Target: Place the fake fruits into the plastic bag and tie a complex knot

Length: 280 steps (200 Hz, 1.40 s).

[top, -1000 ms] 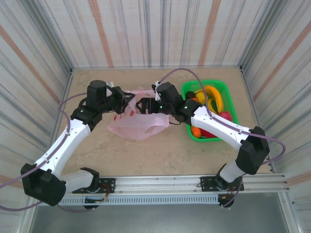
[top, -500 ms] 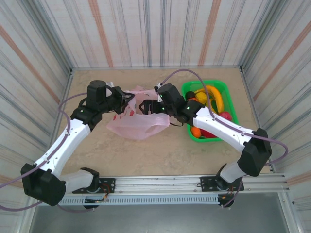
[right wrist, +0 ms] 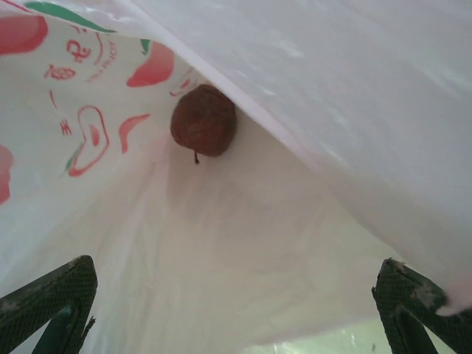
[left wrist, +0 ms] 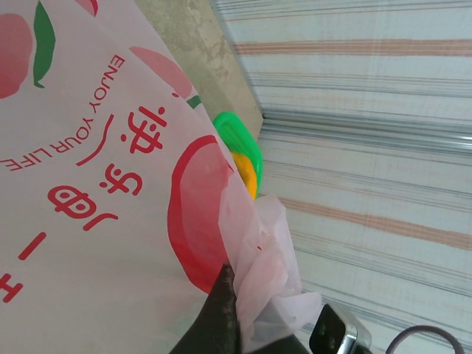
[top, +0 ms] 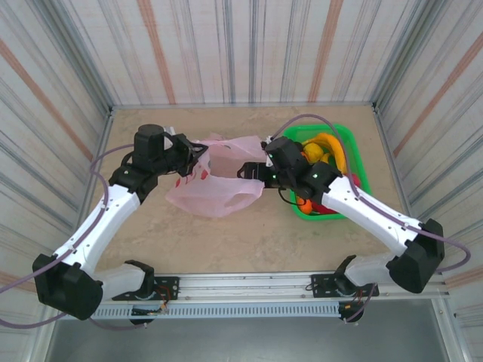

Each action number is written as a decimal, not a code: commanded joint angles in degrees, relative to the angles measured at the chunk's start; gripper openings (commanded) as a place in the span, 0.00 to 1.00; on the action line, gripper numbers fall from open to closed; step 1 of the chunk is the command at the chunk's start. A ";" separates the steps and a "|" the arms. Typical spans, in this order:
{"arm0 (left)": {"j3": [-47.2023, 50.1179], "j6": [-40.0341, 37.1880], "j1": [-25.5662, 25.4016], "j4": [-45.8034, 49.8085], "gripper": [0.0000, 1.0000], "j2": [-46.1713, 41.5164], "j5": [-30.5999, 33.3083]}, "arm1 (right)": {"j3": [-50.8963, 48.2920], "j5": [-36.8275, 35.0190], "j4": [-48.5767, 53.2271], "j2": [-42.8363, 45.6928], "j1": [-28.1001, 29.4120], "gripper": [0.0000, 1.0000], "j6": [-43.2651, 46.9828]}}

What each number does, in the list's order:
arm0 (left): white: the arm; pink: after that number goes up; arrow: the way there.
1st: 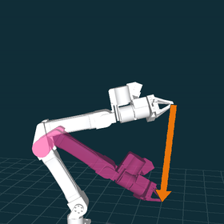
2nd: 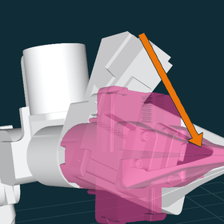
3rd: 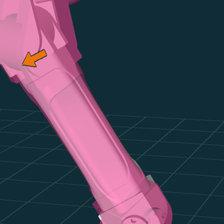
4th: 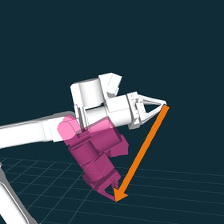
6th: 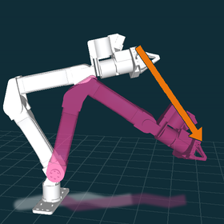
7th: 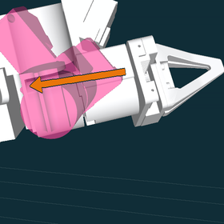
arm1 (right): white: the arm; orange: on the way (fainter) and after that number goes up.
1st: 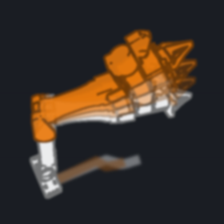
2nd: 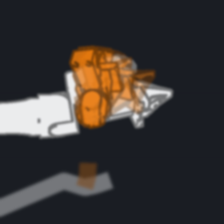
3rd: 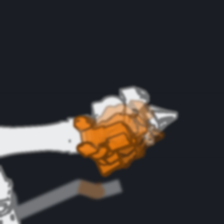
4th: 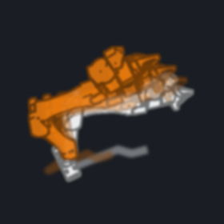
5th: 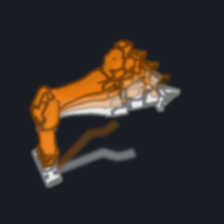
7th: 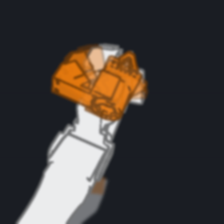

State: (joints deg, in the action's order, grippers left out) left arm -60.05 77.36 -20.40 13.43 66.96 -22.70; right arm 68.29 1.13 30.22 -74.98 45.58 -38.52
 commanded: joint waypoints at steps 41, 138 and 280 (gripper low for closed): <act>-0.51 -0.39 1.15 0.78 0.00 -0.10 0.15 | -3.39 -2.16 11.58 7.47 -1.78 0.99 -1.88; -0.28 0.77 1.22 1.07 0.00 -0.28 0.25 | -2.55 -4.77 27.49 15.32 -7.02 0.99 1.86; 0.29 0.85 1.22 1.10 0.00 -1.04 0.33 | -1.48 0.29 34.17 10.77 -35.37 0.99 33.13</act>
State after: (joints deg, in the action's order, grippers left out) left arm -60.05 77.84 -19.81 13.65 66.96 -22.70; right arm 65.41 -0.01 62.72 -63.22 12.82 -12.88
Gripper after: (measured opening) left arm 0.043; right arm 0.991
